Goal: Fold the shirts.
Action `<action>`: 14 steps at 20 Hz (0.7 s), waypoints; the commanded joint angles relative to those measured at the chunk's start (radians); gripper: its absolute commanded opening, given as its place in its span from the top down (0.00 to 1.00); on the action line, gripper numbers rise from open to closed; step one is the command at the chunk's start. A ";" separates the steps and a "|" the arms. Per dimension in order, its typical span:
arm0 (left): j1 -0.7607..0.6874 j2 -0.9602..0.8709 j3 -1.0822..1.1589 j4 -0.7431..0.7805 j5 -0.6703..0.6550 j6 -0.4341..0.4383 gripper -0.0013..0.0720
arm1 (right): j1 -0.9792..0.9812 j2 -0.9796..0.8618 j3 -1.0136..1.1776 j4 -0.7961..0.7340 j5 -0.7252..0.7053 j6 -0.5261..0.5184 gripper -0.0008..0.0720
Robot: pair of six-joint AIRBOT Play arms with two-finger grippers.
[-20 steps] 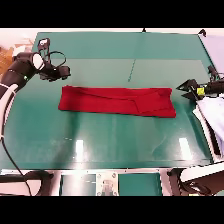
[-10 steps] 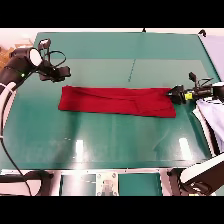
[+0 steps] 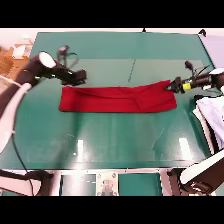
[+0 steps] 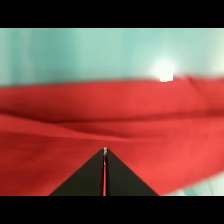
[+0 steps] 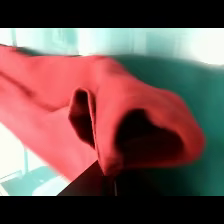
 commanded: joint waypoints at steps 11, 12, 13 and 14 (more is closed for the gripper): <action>-0.417 -0.439 0.285 -0.391 0.357 0.133 0.94 | 0.135 0.301 0.222 0.004 0.211 0.235 0.97; -0.421 -0.460 0.308 -0.412 0.349 0.134 0.94 | 0.145 0.314 0.222 0.004 0.211 0.235 0.97; -0.422 -0.477 0.323 -0.418 0.342 0.134 0.94 | 0.152 0.323 0.223 0.004 0.211 0.235 0.97; -0.422 -0.488 0.334 -0.436 0.327 0.134 0.94 | 0.156 0.327 0.223 0.004 0.211 0.236 0.97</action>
